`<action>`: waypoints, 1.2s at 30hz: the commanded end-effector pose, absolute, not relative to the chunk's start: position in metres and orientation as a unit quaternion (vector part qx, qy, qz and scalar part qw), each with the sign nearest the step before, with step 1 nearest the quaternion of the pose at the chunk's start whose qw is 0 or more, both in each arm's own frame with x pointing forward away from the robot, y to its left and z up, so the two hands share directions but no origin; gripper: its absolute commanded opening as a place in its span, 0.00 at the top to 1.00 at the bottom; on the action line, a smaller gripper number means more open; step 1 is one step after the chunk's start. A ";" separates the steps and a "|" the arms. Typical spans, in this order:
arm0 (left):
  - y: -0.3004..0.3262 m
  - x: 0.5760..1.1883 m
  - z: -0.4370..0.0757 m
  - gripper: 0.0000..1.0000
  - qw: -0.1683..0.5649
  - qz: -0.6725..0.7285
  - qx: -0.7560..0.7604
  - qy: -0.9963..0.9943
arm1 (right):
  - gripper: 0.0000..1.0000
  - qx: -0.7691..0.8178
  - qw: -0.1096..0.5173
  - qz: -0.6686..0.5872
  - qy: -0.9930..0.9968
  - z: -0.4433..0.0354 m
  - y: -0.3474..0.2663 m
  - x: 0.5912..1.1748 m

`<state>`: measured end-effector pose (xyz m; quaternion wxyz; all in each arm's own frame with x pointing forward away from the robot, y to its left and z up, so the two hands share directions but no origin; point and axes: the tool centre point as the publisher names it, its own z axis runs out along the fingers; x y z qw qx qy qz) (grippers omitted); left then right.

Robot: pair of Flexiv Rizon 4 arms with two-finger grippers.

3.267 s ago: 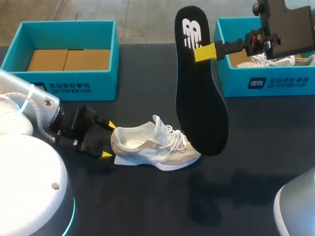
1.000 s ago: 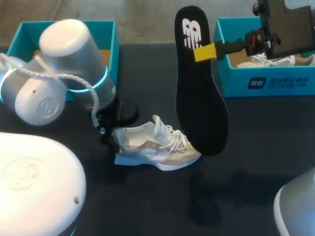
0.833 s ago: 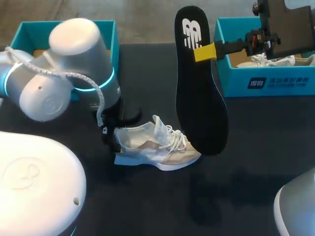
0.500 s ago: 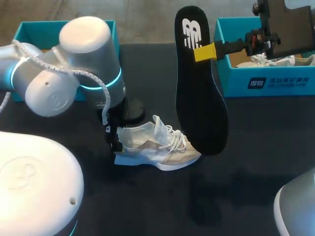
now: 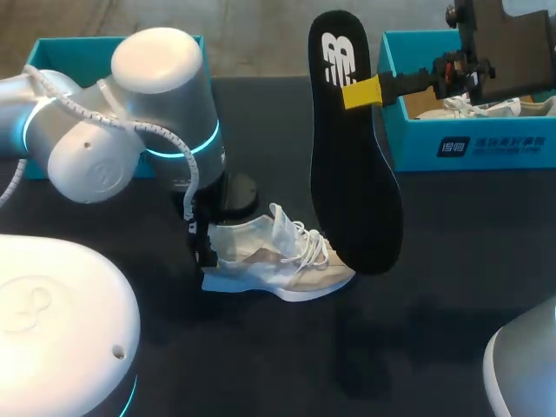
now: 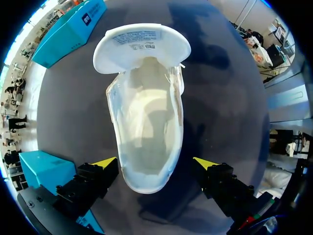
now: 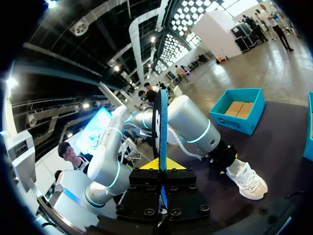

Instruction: Take the shoe out of the shoebox, open the shoe tongue, remove and reinsert the insole, then place the shoe into the shoebox

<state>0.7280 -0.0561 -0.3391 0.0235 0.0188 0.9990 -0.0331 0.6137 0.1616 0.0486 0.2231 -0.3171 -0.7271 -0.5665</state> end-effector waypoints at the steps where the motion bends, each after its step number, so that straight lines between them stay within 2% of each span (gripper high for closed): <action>1: -0.055 0.727 -0.338 0.00 0.025 -0.033 0.019 0.999 | 1.00 -0.316 0.225 -0.565 -0.728 0.049 0.166 0.618; 12: -0.071 0.743 -0.324 0.00 0.042 -0.042 0.027 0.998 | 1.00 -0.316 0.225 -0.565 -0.728 0.049 0.166 0.618; 36: -0.117 0.776 -0.357 0.00 -0.001 -0.086 0.030 0.996 | 1.00 -0.316 0.225 -0.565 -0.728 0.049 0.166 0.618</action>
